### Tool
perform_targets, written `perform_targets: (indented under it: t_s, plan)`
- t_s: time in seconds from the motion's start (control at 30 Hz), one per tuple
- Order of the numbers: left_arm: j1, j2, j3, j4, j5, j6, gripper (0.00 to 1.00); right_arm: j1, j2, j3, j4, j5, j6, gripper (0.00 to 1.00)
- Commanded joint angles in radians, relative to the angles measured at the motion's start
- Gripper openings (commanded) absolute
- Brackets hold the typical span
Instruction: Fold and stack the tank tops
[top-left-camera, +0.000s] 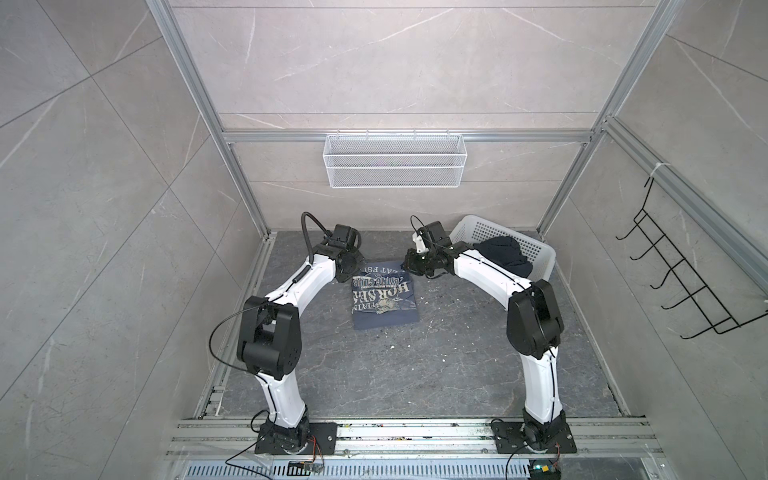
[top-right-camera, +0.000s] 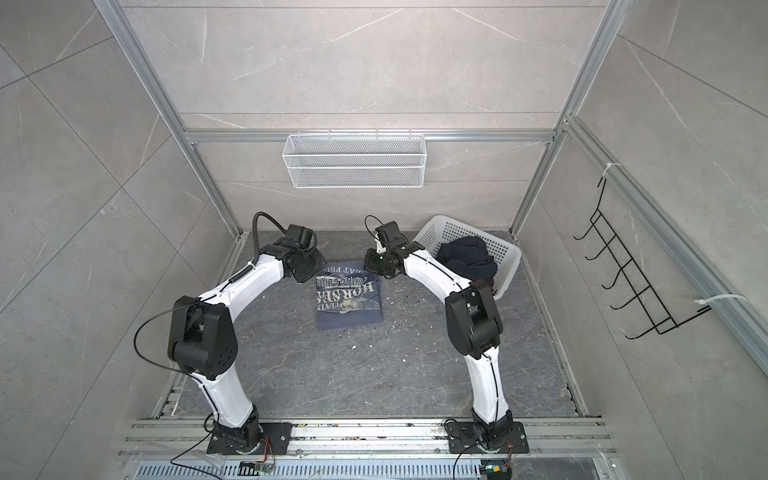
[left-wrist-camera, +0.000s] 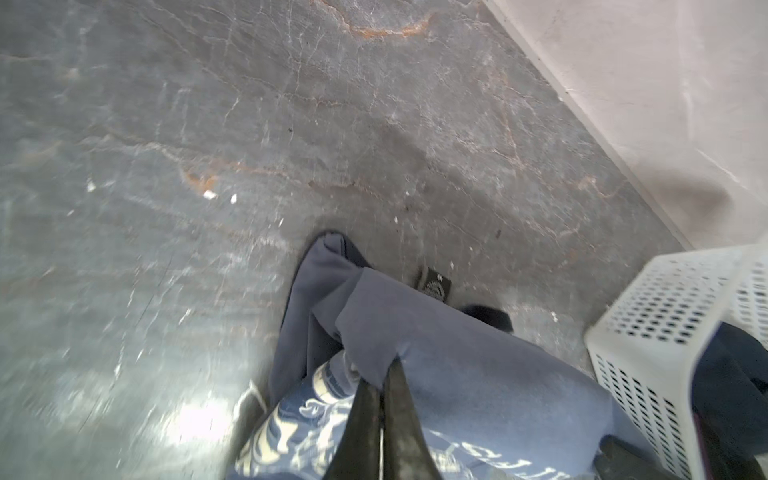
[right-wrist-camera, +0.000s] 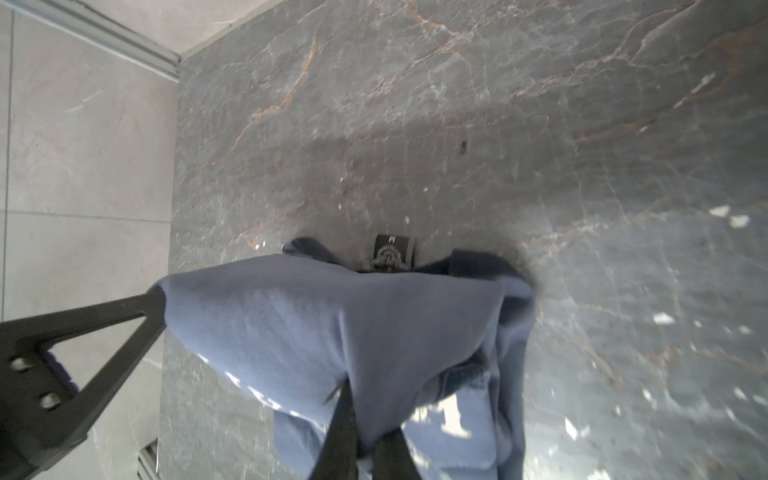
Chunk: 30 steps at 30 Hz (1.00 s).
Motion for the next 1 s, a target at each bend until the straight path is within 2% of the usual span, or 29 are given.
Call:
perform_targets:
  t_s: [0.0,0.03,0.13,0.23,0.33,0.43,0.63,0.97]
  plan:
    - [0.032,0.072,0.081,0.018,0.04,0.049,0.24,-0.011,0.095,0.114,-0.047,-0.008,-0.02,0.35]
    - [0.039,0.096,0.1,0.018,0.047,0.058,0.33,-0.012,0.116,0.148,-0.064,-0.009,-0.03,0.41]
    - [0.071,0.14,0.153,-0.009,0.07,0.076,0.5,-0.016,0.127,0.198,-0.101,0.025,-0.057,0.54]
    - [0.095,0.124,0.169,-0.033,0.08,0.11,0.64,-0.017,0.09,0.182,-0.118,0.071,-0.1,0.6]
    - [0.097,0.07,0.131,-0.043,0.063,0.153,0.73,-0.016,0.044,0.107,-0.102,0.106,-0.141,0.64]
    - [0.097,0.039,0.049,-0.006,0.102,0.18,0.76,-0.016,0.026,0.024,-0.057,0.106,-0.156,0.67]
    - [0.094,0.073,-0.048,0.046,0.177,0.167,0.77,-0.016,0.076,-0.008,-0.031,0.085,-0.133,0.68]
    - [0.067,0.176,-0.036,0.061,0.236,0.165,0.8,-0.017,0.181,0.0,-0.023,0.016,-0.065,0.68]
